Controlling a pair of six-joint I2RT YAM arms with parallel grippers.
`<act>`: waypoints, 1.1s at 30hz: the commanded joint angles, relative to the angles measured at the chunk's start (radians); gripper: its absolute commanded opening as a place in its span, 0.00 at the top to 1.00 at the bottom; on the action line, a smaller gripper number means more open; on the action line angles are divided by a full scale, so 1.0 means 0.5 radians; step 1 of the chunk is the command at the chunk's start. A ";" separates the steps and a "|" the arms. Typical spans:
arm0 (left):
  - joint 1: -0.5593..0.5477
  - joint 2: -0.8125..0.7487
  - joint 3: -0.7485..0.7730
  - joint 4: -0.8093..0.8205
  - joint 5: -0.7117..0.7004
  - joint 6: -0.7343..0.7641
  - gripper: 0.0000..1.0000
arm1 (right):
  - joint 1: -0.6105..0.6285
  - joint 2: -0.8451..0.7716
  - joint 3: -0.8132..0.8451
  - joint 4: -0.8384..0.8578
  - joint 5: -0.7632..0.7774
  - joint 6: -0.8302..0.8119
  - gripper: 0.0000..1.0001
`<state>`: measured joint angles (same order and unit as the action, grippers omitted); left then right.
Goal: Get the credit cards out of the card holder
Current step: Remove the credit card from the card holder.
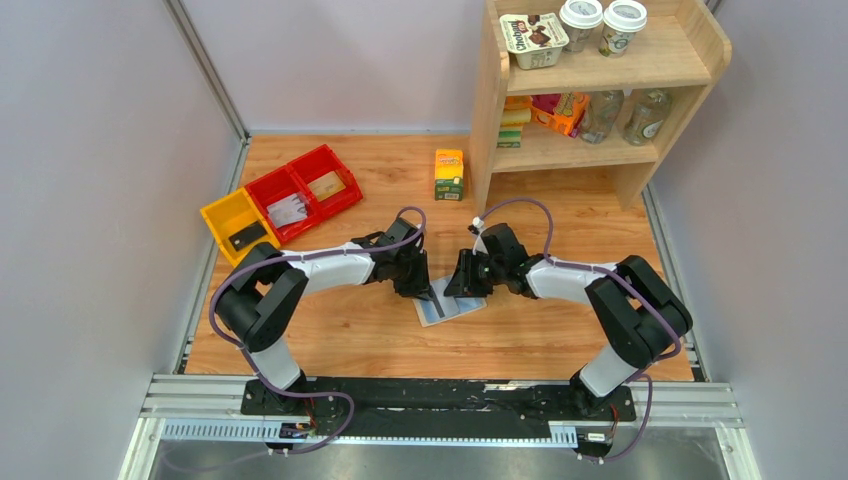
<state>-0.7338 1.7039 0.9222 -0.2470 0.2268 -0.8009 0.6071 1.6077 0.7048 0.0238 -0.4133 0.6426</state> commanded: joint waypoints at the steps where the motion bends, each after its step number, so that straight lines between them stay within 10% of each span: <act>1: -0.030 0.059 0.012 -0.034 -0.067 0.059 0.78 | -0.002 -0.089 0.017 -0.023 0.074 -0.046 0.64; 33: -0.030 -0.015 -0.037 -0.028 -0.088 0.062 0.82 | -0.030 0.037 0.042 0.017 0.007 -0.104 0.70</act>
<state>-0.7391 1.7016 0.9222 -0.2516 0.2081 -0.7967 0.6006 1.6169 0.7162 0.0128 -0.4286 0.5793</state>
